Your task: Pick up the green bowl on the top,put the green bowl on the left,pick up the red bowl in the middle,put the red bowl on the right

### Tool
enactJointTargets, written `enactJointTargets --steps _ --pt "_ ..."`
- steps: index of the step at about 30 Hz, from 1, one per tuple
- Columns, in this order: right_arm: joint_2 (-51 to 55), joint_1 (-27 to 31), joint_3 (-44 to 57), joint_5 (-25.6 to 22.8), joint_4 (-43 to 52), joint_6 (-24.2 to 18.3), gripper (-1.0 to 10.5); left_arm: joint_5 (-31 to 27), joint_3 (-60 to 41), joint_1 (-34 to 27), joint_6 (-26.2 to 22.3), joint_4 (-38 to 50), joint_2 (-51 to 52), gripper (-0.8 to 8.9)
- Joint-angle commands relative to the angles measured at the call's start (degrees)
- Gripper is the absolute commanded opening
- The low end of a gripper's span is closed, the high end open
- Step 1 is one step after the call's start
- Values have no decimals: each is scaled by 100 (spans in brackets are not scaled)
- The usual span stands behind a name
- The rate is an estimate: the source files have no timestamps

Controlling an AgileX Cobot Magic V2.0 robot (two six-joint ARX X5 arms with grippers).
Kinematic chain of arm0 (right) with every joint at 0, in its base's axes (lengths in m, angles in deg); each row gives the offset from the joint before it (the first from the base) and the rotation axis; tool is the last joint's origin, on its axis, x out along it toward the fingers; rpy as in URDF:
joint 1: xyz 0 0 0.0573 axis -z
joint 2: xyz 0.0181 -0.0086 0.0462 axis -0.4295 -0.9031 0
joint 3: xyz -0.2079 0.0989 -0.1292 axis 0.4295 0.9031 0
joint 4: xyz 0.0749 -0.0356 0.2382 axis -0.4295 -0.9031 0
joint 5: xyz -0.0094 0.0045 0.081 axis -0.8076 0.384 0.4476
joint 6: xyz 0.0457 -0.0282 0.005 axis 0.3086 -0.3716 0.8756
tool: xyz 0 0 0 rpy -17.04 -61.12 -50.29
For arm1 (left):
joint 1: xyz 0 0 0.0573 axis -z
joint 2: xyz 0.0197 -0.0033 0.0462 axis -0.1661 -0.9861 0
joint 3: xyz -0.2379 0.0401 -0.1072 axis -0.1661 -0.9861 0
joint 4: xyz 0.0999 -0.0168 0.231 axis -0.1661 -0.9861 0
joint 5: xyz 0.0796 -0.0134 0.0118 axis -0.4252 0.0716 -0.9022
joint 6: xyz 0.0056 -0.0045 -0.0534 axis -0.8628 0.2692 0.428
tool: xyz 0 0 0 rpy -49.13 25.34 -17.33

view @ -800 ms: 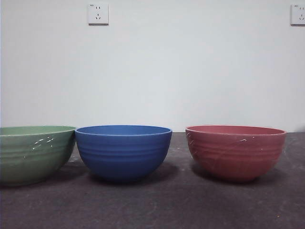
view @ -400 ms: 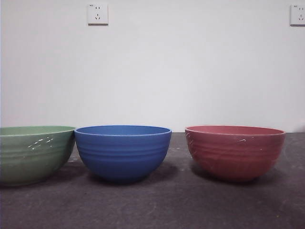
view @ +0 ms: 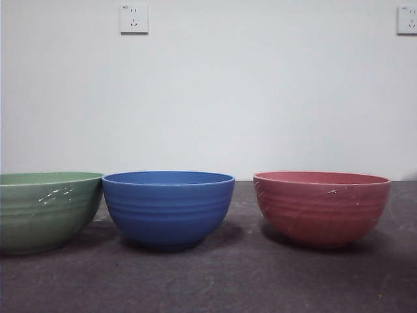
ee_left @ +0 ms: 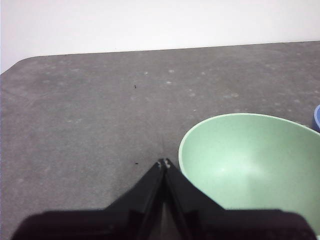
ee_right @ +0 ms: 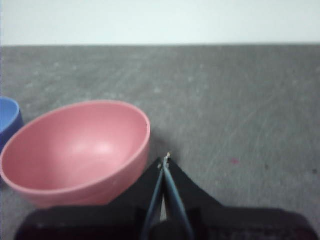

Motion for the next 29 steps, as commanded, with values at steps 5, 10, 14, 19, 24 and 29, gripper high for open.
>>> enactJointTargets --steps 5,10,14,19,24,29 --pt "87 2 42 -33 -98 201 2 9 -76 -17 59 -28 13 -3" --pt "55 -2 42 -35 -98 201 2 9 -76 -17 57 -28 13 -3" --pt "55 -2 42 -35 -98 201 2 9 -76 -17 59 -28 13 -3" --pt "55 -2 42 -35 -98 201 2 9 -76 -17 57 -28 13 -3" --pt "55 -2 42 -35 -98 201 2 9 -76 -17 59 -28 13 -3" --pt "55 -2 42 -37 -98 201 2 9 -76 -17 59 -28 13 -3"
